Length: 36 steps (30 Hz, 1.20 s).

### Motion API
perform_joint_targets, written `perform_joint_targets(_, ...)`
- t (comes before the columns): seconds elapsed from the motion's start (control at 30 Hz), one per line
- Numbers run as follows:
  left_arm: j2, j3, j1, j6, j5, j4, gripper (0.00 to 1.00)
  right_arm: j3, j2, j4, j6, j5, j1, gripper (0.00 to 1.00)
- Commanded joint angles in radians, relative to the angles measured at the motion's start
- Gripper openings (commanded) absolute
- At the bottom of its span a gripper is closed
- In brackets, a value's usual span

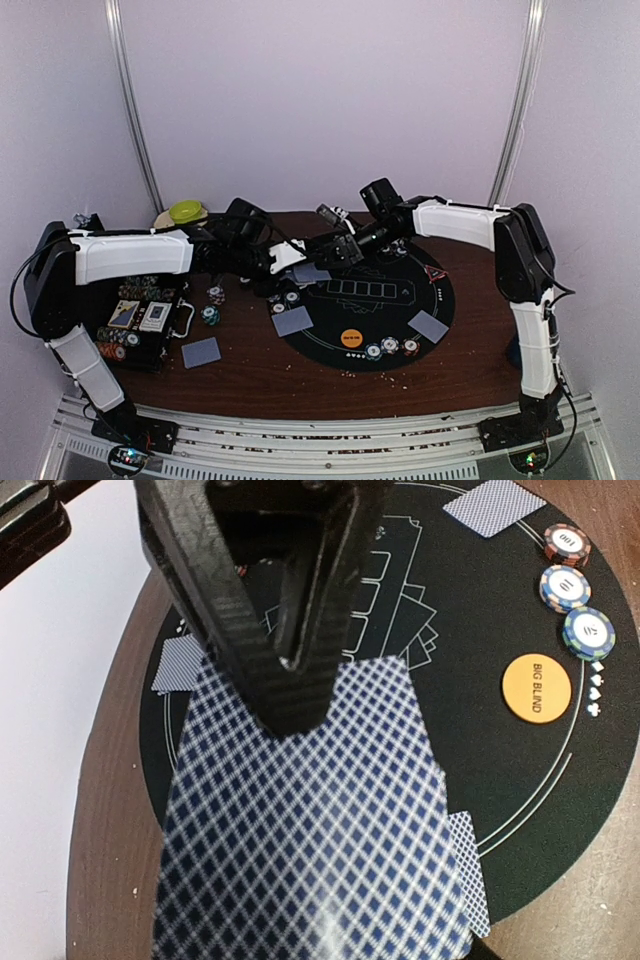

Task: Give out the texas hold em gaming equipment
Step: Distribute the poker card in the dealer area.

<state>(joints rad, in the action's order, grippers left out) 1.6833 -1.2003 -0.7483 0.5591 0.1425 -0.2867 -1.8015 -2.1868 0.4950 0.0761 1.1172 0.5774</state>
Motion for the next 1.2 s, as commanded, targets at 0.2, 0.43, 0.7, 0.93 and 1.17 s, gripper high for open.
perform_joint_targets(0.2,-0.016,-0.005,-0.010,0.005,0.033,0.059,0.04,-0.035,0.076,0.166,0.152,0.042,-0.005,0.00)
perform_joint_targets(0.43,-0.019,0.000,-0.010,0.002,0.017,0.069,0.04,-0.063,0.108,0.269,0.226,0.047,-0.013,0.00)
perform_joint_targets(0.7,-0.026,0.001,-0.010,0.002,0.016,0.071,0.04,-0.050,0.205,0.242,0.221,0.011,-0.081,0.00)
perform_joint_targets(0.93,-0.029,-0.004,-0.010,0.006,0.031,0.061,0.04,-0.027,0.249,0.128,0.138,-0.057,-0.141,0.00)
perform_joint_targets(1.17,-0.060,-0.002,-0.010,0.022,0.071,0.039,0.04,-0.076,0.140,0.136,0.125,-0.196,-0.138,0.00)
